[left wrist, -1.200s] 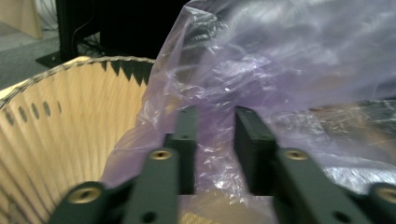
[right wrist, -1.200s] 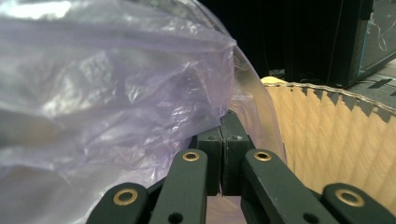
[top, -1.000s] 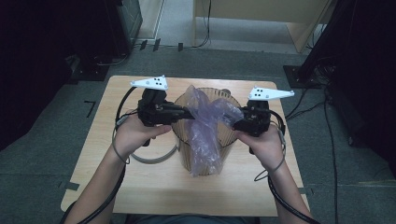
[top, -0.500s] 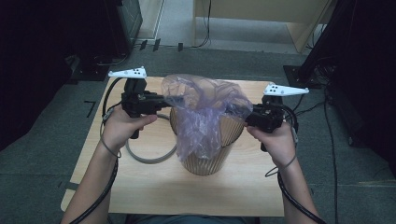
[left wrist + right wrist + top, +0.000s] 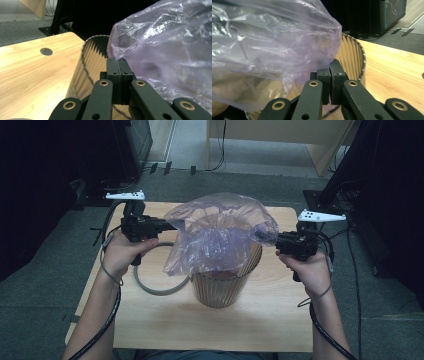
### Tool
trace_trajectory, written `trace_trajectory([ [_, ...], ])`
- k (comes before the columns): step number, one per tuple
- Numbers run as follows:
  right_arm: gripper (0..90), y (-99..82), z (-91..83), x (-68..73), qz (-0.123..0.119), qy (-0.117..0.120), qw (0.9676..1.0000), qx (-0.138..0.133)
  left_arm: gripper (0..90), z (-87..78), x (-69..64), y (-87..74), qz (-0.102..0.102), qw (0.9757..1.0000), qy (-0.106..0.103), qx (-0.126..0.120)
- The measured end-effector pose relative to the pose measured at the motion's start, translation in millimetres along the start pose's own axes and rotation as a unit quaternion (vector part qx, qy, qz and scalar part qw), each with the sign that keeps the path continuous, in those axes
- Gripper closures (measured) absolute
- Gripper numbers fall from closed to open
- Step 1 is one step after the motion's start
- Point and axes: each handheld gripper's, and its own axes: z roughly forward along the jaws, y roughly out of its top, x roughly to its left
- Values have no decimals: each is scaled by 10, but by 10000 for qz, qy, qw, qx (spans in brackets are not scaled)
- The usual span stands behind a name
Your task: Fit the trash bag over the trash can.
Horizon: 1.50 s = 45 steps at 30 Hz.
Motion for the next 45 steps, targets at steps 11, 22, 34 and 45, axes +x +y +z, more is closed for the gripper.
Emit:
trace_trajectory([
  [11,899,-51,-109,-152,166,-87,9998,103,900,-33,167,-56,-274,9995,118,79],
  [22,900,-123,-118,-293,273,-232,9989,295,900,4,276,-114,-369,9984,345,241],
  [34,548,-85,-169,-207,-185,-5,9994,302,671,-108,109,-41,-65,10000,-59,44],
  [45,418,32,-462,5,-739,45,9972,124,533,-290,-140,42,381,9991,-105,-152],
])
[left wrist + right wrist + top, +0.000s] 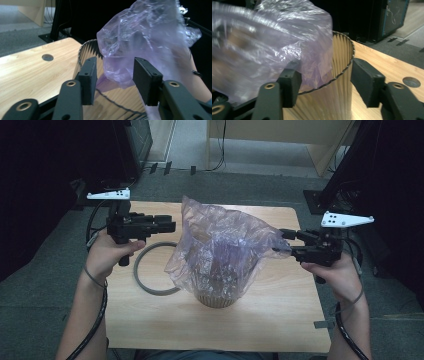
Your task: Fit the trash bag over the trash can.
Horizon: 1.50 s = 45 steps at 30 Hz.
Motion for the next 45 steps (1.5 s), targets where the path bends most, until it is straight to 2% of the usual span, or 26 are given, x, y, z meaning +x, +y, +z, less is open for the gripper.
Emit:
trace_trajectory([
  [2,432,2,1,27,-116,6,9999,12,502,10,-50,16,14,10000,-69,-12],
  [4,495,-3,44,28,-144,4,9999,63,482,38,-94,21,52,9999,-114,21],
  [12,631,-87,398,-25,10,72,9998,187,414,121,-176,27,149,9997,-173,52],
  [17,648,-124,579,3,-46,135,9995,272,412,232,-115,-11,93,9998,21,185],
  [20,648,-126,612,14,-82,160,9995,263,425,318,-67,-39,89,9990,323,300],
  [23,639,-127,607,8,-63,159,9995,253,514,375,-11,-64,-20,9980,497,383],
  [27,608,-132,569,-20,-14,220,9995,204,654,443,57,-103,-58,9961,736,481],
  [30,544,-123,526,-31,16,254,9996,158,729,467,72,-118,-42,9947,864,549],
  [33,518,-117,465,-42,-41,191,9997,166,807,459,84,-119,-50,9941,905,588],
  [45,478,-109,122,-143,-92,40,9999,28,829,397,103,-111,-90,9935,980,575],
])
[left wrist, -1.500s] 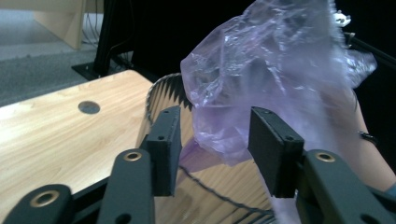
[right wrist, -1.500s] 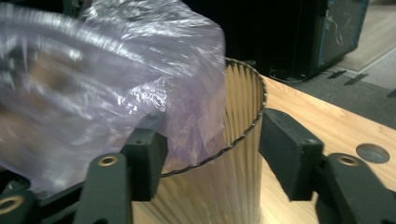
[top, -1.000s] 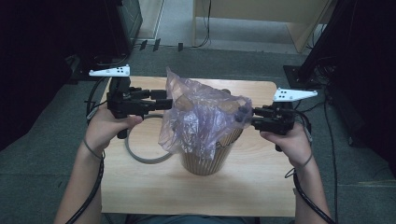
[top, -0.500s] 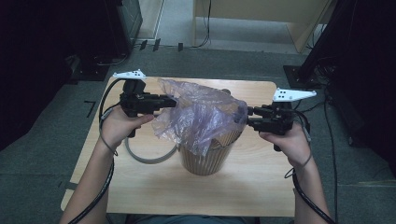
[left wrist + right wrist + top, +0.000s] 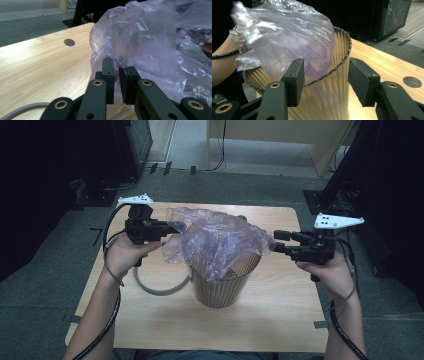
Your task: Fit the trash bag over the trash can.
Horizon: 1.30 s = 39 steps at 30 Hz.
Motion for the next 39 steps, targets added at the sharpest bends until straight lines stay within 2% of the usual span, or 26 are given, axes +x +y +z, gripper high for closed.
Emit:
trace_trajectory([
  [3,477,23,-101,9,-1,-68,9999,-113,805,-10,-14,12,-16,9999,-74,-86],
  [8,434,118,-182,144,-163,-67,9995,-248,646,-95,-71,58,14,9992,-254,-307],
  [13,411,212,-176,312,-293,-17,9990,-331,495,-237,-144,107,136,9979,-307,-550],
  [16,388,266,-120,405,-330,-3,9988,-355,414,-251,-205,138,309,9977,-291,-533],
  [19,361,296,-30,465,-381,67,9987,-334,385,-181,-253,163,446,9976,-245,-461],
  [23,315,298,141,486,-462,76,9986,-260,371,-52,-236,197,453,9984,-57,-328],
  [25,327,288,227,460,-422,6,9989,-216,380,4,-194,205,410,9989,40,-235],
  [27,405,280,294,424,-368,-134,9991,-158,417,51,-140,210,305,9993,109,-162],
  [31,624,282,362,311,-80,-340,9992,-179,589,104,-56,204,190,9995,258,-46],
  [34,756,297,400,205,213,-466,9985,-210,749,130,-21,203,217,9992,341,42],
  [36,811,295,427,160,328,-519,9979,-192,811,142,22,199,164,9992,356,52],
  [39,844,279,475,89,425,-650,9968,-162,855,157,82,178,166,9989,435,83],
])
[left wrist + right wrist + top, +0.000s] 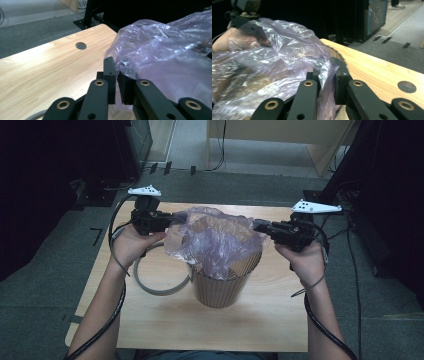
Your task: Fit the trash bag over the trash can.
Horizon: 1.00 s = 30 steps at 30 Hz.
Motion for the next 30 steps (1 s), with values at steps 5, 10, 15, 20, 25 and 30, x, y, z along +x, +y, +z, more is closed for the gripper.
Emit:
trace_trajectory([
  [5,863,-40,67,-151,239,-157,9996,-50,864,72,107,-45,-111,9999,31,9],
  [10,865,-119,125,-327,514,-327,9981,-12,866,189,196,-97,-250,9996,-126,65],
  [15,866,-240,212,-480,737,-393,9963,194,869,303,292,-169,-451,9981,-417,56],
  [20,873,-336,289,-551,847,-362,9950,389,878,385,382,-246,-687,9960,-565,129],
  [25,872,-408,356,-577,919,-321,9937,558,890,431,423,-298,-814,9946,-618,174],
  [30,872,-492,398,-625,1000,-293,9919,729,894,483,466,-365,-905,9934,-628,313],
])
